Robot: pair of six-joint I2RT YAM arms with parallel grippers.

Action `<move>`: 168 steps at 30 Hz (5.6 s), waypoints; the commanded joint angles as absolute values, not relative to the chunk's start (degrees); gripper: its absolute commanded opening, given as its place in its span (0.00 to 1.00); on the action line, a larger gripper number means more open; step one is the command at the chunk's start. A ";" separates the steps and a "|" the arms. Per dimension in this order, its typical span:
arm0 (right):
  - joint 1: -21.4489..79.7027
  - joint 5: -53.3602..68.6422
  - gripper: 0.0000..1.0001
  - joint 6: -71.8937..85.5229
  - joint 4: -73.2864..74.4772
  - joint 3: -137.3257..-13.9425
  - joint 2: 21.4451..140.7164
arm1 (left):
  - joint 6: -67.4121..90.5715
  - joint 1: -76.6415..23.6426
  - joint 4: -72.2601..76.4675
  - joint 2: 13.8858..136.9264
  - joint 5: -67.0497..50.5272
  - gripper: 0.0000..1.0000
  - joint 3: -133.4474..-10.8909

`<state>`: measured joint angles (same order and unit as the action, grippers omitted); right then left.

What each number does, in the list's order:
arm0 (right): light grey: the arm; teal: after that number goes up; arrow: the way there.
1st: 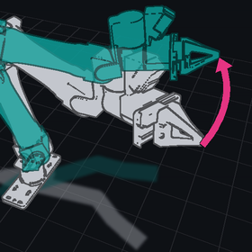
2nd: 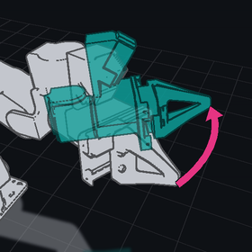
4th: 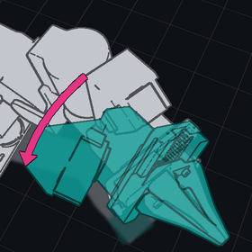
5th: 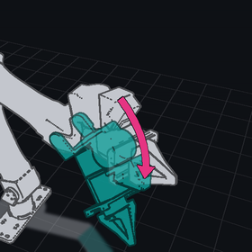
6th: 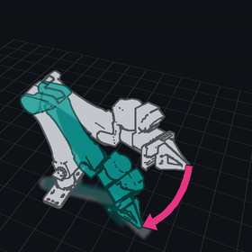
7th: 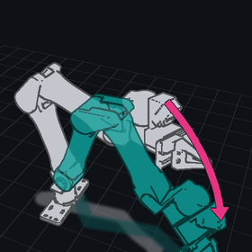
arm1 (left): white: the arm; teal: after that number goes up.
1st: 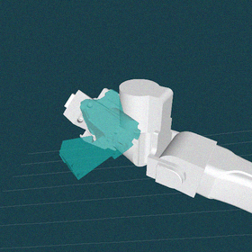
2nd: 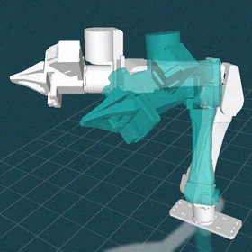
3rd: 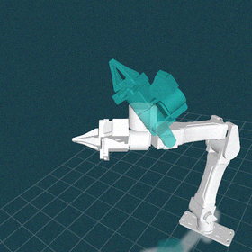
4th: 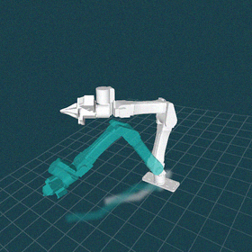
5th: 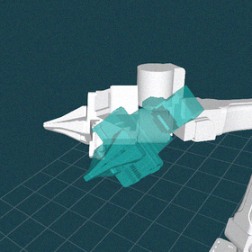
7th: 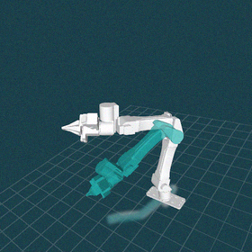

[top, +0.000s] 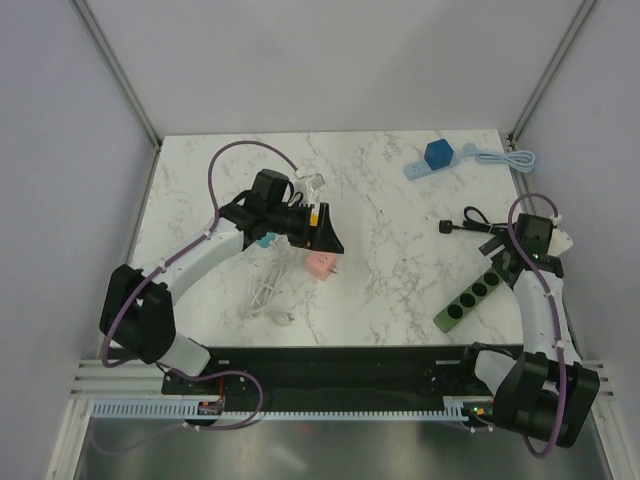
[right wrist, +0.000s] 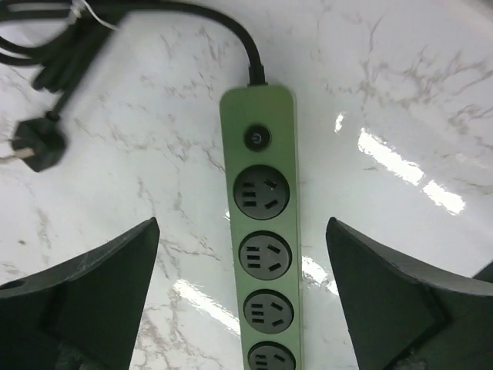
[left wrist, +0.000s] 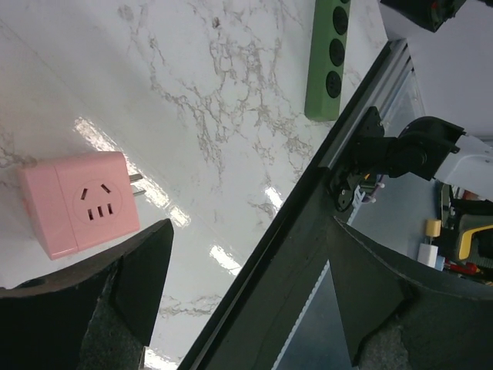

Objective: Pull the plug off the socket

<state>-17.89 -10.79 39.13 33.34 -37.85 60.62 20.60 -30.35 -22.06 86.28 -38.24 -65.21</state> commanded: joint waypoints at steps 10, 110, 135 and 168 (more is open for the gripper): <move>-18.11 -0.19 0.98 34.27 18.69 -58.17 71.24 | 23.21 -30.23 -17.31 83.14 -41.66 0.86 -63.28; -4.75 33.58 0.00 46.33 -17.32 -35.07 95.10 | -2.72 -58.10 -33.13 126.02 3.61 0.98 -109.94; -4.31 37.35 0.78 40.43 -10.81 -36.65 89.30 | 2.63 -54.93 -32.61 121.82 -7.99 0.02 -105.91; 1.58 40.17 0.67 58.88 -33.39 -26.63 89.65 | 14.85 -51.50 -21.89 116.89 -18.98 0.02 -103.01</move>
